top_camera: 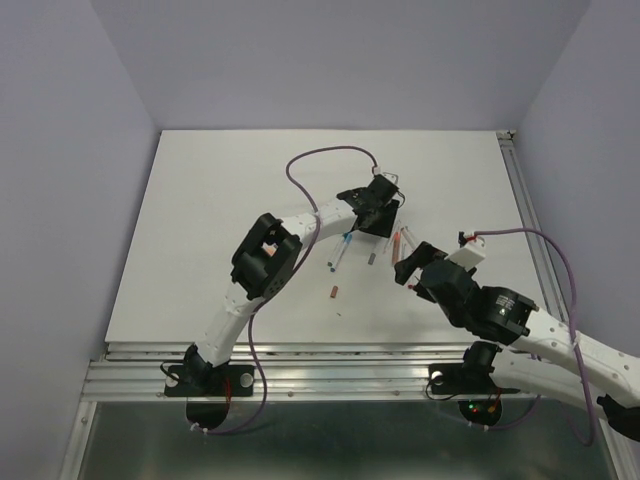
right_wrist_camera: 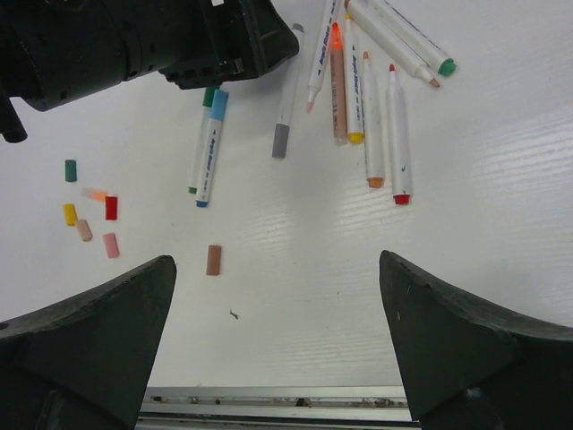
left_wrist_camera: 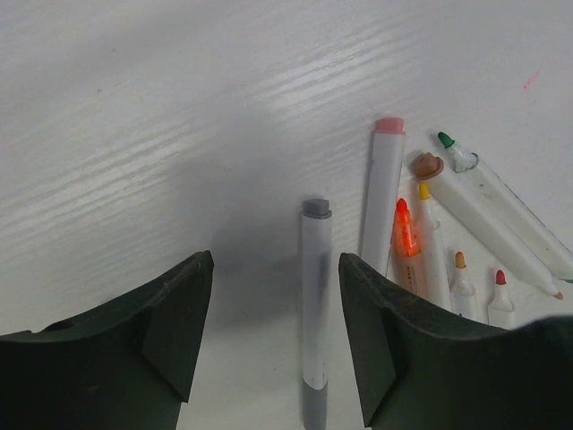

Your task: Open the pen caps

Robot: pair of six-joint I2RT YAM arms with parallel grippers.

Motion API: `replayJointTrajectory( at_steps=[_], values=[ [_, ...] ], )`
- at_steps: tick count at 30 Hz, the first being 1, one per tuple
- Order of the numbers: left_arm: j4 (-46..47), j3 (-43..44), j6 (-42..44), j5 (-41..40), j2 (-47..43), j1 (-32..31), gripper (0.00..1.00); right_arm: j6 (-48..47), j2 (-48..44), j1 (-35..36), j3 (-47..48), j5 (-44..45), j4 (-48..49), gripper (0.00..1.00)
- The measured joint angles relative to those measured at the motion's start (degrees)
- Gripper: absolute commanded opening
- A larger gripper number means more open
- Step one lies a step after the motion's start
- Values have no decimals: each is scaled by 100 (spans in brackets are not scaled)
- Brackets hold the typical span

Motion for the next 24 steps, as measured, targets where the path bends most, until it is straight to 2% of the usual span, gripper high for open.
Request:
replayJointTrajectory(
  at_steps=[5,8,9,15,19,24],
  values=[
    [-125,323,44,0,243,-39,65,-76,105,0,0,0,66,100],
    [-170,444,109,-24,348,-46,60,-105,109,0,0,2,87,100],
    [-184,457,120,-42,358,-55,55,-116,107,0,0,2,103,100],
    [-210,382,162,-354,352,-98,54,-127,92,0,-105,17,164,100],
    [-66,120,210,-726,243,-251,45,-144,92,0,-179,24,201,100],
    [127,-87,107,-820,162,-334,28,-168,127,0,-181,20,256,100]
  ],
)
